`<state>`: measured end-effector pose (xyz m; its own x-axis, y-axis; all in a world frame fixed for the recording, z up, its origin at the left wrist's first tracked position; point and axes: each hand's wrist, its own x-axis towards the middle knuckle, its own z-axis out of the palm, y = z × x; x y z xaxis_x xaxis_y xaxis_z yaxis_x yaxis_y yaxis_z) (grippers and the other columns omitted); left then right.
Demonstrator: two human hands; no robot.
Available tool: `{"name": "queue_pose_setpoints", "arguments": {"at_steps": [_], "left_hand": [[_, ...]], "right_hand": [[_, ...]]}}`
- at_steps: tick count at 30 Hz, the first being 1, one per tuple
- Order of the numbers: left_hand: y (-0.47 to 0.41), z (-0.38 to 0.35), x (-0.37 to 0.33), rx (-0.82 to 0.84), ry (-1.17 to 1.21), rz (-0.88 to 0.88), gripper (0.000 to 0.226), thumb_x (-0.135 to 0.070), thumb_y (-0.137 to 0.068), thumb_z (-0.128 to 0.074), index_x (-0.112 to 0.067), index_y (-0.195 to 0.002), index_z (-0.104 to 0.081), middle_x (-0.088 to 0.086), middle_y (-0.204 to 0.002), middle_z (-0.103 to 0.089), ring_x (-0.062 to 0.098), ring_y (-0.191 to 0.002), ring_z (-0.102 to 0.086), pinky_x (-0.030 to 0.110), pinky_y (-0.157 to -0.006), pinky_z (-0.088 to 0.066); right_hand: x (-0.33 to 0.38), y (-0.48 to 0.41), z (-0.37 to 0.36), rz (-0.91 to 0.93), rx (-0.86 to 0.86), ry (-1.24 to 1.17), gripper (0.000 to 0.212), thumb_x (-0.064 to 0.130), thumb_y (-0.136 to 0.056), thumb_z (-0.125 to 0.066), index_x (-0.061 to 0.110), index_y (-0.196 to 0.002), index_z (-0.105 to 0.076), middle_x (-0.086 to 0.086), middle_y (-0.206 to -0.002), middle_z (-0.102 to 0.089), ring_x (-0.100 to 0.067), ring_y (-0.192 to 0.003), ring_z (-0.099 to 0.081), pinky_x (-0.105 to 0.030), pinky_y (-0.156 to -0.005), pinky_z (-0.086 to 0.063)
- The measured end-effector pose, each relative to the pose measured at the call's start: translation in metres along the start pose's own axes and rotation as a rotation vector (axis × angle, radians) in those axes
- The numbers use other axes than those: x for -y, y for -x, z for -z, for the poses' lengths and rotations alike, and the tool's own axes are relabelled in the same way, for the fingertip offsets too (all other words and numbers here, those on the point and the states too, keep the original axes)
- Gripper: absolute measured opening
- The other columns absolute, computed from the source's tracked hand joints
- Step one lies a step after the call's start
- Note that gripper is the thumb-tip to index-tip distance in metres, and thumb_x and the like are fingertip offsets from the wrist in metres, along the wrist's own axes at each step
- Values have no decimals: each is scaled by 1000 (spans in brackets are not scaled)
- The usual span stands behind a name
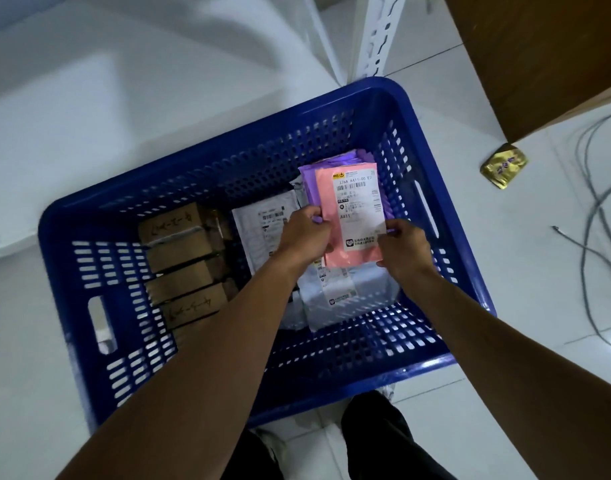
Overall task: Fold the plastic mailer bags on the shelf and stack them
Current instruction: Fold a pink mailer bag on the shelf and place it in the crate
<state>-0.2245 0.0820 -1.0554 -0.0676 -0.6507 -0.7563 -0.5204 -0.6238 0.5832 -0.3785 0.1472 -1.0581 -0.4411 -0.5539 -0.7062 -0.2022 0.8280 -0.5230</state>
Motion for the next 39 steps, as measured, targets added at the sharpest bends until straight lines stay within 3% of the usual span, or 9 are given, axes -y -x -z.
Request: {"name": "queue_pose_setpoints", "arguments": {"at_steps": [7, 11, 16, 19, 22, 25, 30, 35, 39], "left_hand": [[-51, -20, 8, -15, 80, 35, 23, -6, -89, -54, -15, -107, -67, 16, -96, -73, 27, -74, -73, 29, -56, -58], [-80, -31, 10, -26, 69, 41, 23, -7, -87, -54, -16, -106, -65, 13, -82, -74, 26, -63, -71, 48, -68, -63], [-101, -42, 14, -51, 33, 69, 11, -18, -89, -64, -21, -96, -56, 12, -87, -75, 28, -74, -75, 46, -75, -63], [-97, -45, 18, -78, -143, 17, 37, -38, -85, -68, -19, -113, -52, 13, -108, -70, 31, -94, -72, 46, -88, -58], [-83, -51, 22, -257, -592, -166, 55, -33, -94, -61, -7, -137, -40, 18, -134, -45, 38, -118, -54, 44, -91, -49], [-77, -58, 26, -358, -757, -490, 73, -24, -90, -64, -4, -150, -29, 20, -147, -33, 34, -133, -39, 42, -100, -44], [-100, -66, 34, -84, -975, -576, 92, -29, -97, -57, -10, -159, 8, 13, -167, 16, 27, -155, 10, 46, -125, -15], [-120, -60, 39, -37, -1027, -570, 93, -50, -99, -48, -9, -159, 9, 13, -167, 15, 26, -154, 12, 44, -126, -9], [-137, -61, 45, -56, -1176, -611, 90, -60, -95, -27, -6, -159, 8, 16, -166, 14, 29, -154, 10, 49, -125, -12]], "right_hand": [[-3, -44, -14, 27, -1, 50, 35, 13, -91, -44, 19, -120, -62, -8, -109, -71, -31, -94, -69, -46, -83, -58], [-6, -66, -20, 38, 25, 59, 35, 18, -94, -48, 19, -126, -61, -11, -117, -69, -35, -103, -66, -46, -91, -55], [-8, -81, -24, 70, 82, 31, 40, 19, -90, -52, 24, -129, -58, -5, -119, -69, -30, -108, -66, -44, -96, -53], [-12, -81, -27, 88, 102, 71, 57, 22, -87, -54, 31, -143, -42, -4, -128, -64, -33, -113, -62, -48, -100, -50], [-11, -75, -32, 170, 32, 299, 76, 11, -89, -55, 16, -155, -17, -16, -146, -44, -40, -130, -47, -48, -106, -42], [-5, -73, -40, 537, -69, 460, 81, 4, -85, -56, 7, -156, -17, -17, -157, -29, -34, -144, -30, -45, -117, -31], [-12, -105, -44, 889, 21, 1020, 84, 8, -91, -53, -2, -156, -2, -20, -165, -1, -30, -154, 0, -42, -126, -5], [-14, -132, -47, 1110, -115, 1352, 79, 12, -76, -71, -14, -143, -38, -32, -149, -39, -45, -141, -37, -46, -119, -18], [-15, -142, -56, 1087, -136, 1527, 67, 18, -94, -37, -10, -152, -20, -31, -157, -24, -45, -148, -20, -50, -123, -17]]}}
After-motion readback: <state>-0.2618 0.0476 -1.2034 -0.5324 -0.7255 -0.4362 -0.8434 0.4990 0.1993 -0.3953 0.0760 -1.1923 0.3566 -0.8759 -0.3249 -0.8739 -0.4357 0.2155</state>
